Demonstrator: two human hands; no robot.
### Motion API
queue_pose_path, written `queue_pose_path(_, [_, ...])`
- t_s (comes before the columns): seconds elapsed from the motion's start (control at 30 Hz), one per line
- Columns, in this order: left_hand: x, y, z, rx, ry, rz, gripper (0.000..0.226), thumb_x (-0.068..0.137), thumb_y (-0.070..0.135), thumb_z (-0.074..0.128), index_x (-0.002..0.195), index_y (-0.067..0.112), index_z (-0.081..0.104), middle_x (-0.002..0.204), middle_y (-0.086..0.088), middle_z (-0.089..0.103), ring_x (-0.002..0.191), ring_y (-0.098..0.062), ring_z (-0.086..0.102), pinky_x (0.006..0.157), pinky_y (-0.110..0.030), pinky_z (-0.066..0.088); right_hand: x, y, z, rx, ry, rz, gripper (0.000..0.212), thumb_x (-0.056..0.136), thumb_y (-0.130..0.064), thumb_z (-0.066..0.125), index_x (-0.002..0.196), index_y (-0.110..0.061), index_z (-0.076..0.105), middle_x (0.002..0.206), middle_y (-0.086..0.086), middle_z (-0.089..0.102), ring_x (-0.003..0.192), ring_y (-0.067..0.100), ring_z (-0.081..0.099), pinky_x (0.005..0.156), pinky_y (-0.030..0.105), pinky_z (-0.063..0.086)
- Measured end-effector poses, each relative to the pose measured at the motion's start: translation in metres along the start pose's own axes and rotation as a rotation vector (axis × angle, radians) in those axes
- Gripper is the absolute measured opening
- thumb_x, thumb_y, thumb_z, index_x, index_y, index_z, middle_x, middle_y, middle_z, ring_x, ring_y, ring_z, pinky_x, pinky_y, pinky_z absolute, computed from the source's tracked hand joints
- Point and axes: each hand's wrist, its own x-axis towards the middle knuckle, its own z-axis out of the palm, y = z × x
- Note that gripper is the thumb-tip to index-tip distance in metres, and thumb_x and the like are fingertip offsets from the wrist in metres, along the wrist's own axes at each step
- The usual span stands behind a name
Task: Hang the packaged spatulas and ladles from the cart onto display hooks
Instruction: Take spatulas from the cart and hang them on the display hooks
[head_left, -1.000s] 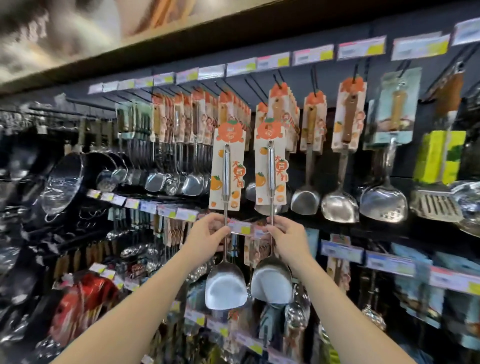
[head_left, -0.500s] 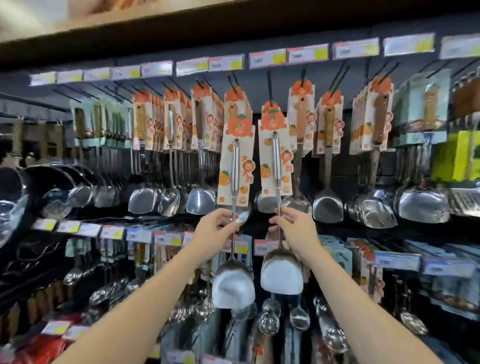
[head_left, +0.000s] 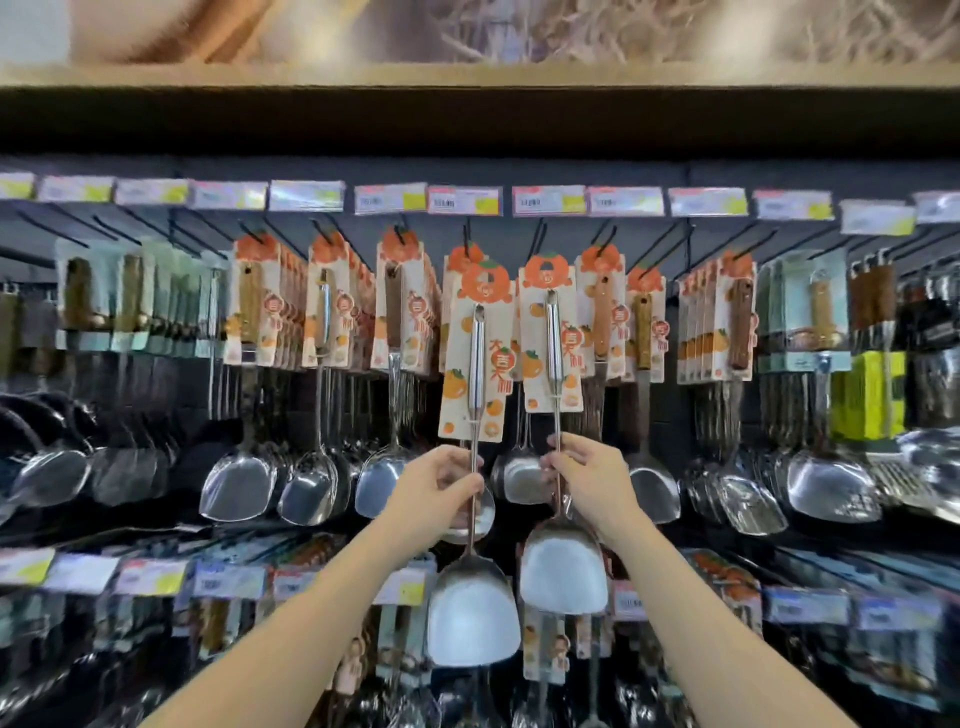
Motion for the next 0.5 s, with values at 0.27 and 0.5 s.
queue_pose_path(0.27, [0.037, 0.019, -0.002, -0.020, 0.024, 0.078, 0.014, 0.095, 0.018, 0.070, 0.108, 0.025, 0.071, 0.090, -0.006, 0.078, 0.093, -0.038, 0.073, 0.082, -0.058, 0.062, 0.045, -0.015, 0.002, 0.080, -0.009, -0.012, 0.022, 0.095, 0.002, 0.059, 0.107, -0.012, 0.071, 0.089, 0.012, 0.077, 0.069, 0.020, 0.073, 0.073, 0.039, 0.062])
queue_pose_path(0.5, [0.054, 0.016, -0.002, -0.056, 0.047, 0.055, 0.014, 0.097, 0.015, 0.067, 0.110, 0.022, 0.070, 0.093, -0.007, 0.077, 0.091, -0.033, 0.076, 0.080, -0.054, 0.064, 0.070, -0.016, 0.002, 0.047, -0.018, -0.091, 0.029, 0.098, 0.000, 0.055, 0.092, -0.024, 0.069, 0.089, 0.012, 0.077, 0.073, 0.022, 0.074, 0.080, 0.041, 0.063])
